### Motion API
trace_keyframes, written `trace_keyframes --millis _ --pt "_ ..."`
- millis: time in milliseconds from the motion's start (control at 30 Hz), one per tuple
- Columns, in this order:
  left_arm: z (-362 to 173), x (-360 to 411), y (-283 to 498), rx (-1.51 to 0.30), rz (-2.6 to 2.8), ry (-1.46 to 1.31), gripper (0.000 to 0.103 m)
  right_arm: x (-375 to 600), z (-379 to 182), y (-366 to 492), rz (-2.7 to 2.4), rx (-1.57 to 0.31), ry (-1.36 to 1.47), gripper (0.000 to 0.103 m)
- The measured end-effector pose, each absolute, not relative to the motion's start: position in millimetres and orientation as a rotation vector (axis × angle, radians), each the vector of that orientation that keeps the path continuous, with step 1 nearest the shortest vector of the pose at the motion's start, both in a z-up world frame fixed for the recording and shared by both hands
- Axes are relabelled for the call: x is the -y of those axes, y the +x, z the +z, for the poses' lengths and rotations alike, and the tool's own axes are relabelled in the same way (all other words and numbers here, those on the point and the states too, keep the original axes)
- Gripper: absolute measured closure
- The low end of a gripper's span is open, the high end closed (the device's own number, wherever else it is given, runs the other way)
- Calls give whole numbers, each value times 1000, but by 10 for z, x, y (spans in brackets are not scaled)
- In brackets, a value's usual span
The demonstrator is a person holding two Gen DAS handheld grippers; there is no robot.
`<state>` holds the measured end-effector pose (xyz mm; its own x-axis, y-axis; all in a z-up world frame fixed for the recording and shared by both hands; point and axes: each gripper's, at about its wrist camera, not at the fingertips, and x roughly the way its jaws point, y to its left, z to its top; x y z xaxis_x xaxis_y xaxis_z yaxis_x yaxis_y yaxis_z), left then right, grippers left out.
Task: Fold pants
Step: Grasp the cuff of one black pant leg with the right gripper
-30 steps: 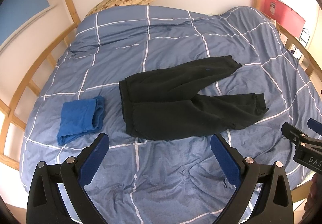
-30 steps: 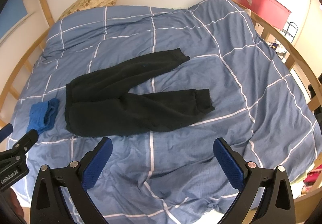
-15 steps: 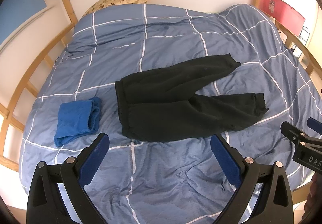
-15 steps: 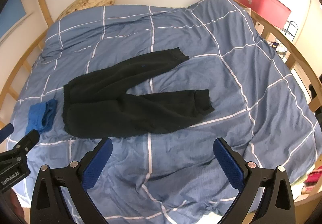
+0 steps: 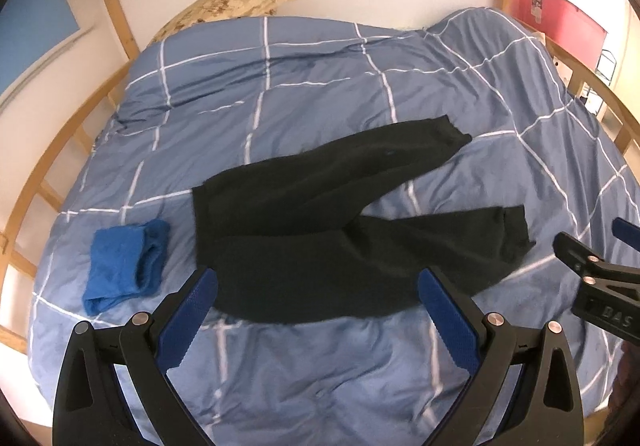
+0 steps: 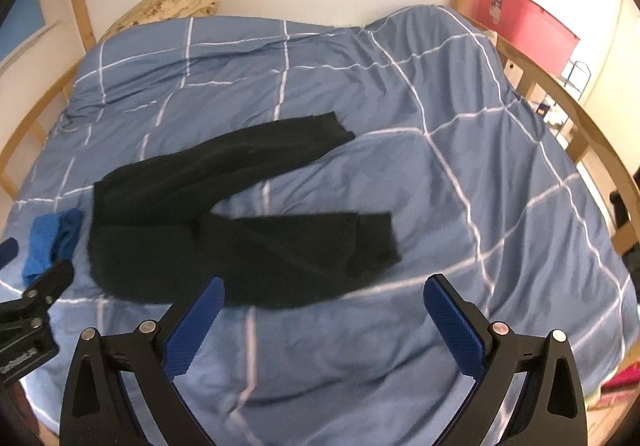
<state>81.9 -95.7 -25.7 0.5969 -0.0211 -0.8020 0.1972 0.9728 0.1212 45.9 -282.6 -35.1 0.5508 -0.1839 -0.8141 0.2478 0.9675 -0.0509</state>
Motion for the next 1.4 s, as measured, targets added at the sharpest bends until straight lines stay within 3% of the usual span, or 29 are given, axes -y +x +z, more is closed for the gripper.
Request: trace_keyframes --millis 233,567,867,1133,1167,1300,1400 --pt "-584 1453 1086 -915 -122 211 1 3284 -720 881 -222 -952 -4 16" --pt "-1121 2036 1338 -965 -173 271 1 3873 -1462 1254 -156 -1072 105 46" --pt "-1406 2249 1489 -1015 -204 295 1 4097 -1855 1484 -97 -1139 189 60" --pt "-1528 2338 1494 -1035 -223 308 1 4255 -2131 1518 -90 -1191 294 62" --pt "-1545 2346 1496 -1039 -225 311 1 4270 -2147 1513 -85 -1195 311 69" --pt "-1595 2363 1511 -1056 -229 310 1 4252 -2147 1514 -59 -1203 334 76" --pt "-1605 2382 1519 -1057 -232 315 1 4226 -2092 1528 -38 -1200 319 90"
